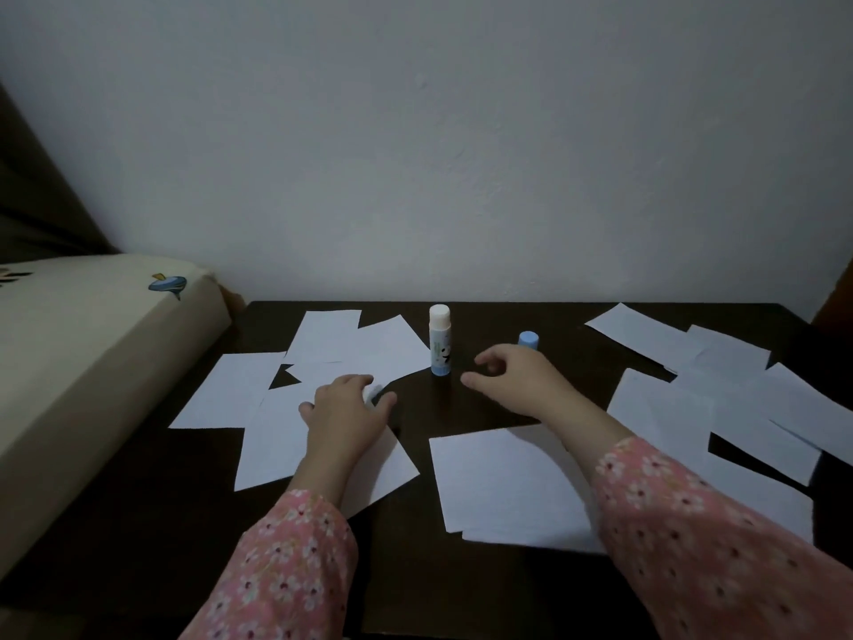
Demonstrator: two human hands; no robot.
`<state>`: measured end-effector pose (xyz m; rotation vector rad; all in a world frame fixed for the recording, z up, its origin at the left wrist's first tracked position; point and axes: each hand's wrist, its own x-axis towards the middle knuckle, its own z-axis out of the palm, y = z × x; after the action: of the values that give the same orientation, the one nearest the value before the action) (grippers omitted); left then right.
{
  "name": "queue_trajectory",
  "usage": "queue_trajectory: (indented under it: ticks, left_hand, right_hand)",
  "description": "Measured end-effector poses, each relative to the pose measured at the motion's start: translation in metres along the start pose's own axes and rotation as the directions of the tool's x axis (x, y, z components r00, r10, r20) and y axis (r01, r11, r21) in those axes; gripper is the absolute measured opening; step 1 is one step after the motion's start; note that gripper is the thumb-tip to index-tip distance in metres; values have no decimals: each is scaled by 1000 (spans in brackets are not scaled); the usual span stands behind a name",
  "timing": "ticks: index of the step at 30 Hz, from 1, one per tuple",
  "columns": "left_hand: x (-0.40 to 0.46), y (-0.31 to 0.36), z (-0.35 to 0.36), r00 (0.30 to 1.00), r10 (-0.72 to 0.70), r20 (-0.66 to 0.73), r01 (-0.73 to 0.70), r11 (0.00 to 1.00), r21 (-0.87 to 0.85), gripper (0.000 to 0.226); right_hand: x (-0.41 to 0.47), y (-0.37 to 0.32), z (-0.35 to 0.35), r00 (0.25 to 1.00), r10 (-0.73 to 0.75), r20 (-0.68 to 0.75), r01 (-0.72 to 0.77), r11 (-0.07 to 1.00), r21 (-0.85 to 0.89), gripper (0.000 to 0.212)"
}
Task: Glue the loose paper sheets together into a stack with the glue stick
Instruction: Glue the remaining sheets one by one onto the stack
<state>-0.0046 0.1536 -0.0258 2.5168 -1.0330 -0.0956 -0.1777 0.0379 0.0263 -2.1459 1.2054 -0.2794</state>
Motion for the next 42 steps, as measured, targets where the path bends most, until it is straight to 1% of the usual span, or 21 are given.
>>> queue_trajectory:
  ticks: [3,6,9,11,12,16,18,20,22,25,27,29,31,34,38,42]
  left_hand:
    - [16,-1,4,998,-58,-34,58,998,6,54]
    - [34,-7,8,994,-104,-45,105,994,15,59]
    - [50,-5,12,998,-62,-16,63,996,59,60]
    - [57,-2,18,999,-43,1,43,993,110,59]
    - [60,-2,22,998,-55,4,54,990,132,60]
    - [66,-9,33,984,-175,29,167,970,174,67]
    - [68,-10,31,982,-184,42,172,963,207,61]
    - [67,-10,28,984,-174,47,160,963,217,53]
    - [65,-10,25,989,-137,60,122,972,200,51]
    - [62,-4,21,995,-4,104,-19,974,224,55]
    - [60,3,23,994,51,99,-71,975,210,44]
    - [60,5,29,998,40,53,-48,985,164,33]
    - [61,5,31,1000,1,22,-4,990,140,37]
    - [63,7,28,999,-40,18,37,988,148,39]
    - [61,14,23,999,-41,28,35,984,175,34]
    - [58,13,20,999,-27,-29,31,987,155,29]
  right_hand:
    - [27,-10,16,999,15,-53,-10,996,87,57]
    - [46,-19,29,993,28,-117,-1,975,222,66]
    - [55,-22,40,990,32,-137,18,937,348,66]
    - [58,-21,47,991,24,-130,28,923,385,64]
    - [59,-20,50,991,21,-133,33,921,388,63]
    - [63,-17,55,984,44,-175,28,919,392,57]
    - [62,-15,55,983,49,-174,24,919,393,58]
    - [59,-13,55,984,45,-175,28,919,393,58]
    - [55,-10,55,983,41,-180,31,924,381,58]
    - [51,-8,53,984,33,-177,33,934,357,57]
    - [47,-7,51,985,27,-173,35,938,344,56]
    - [43,-5,49,985,25,-173,35,942,335,56]
    - [38,-2,49,983,24,-179,38,942,334,56]
    - [32,5,48,982,26,-187,40,939,341,54]
    - [29,9,44,983,52,-178,14,936,351,54]
    - [27,12,39,982,77,-174,-12,936,351,54]
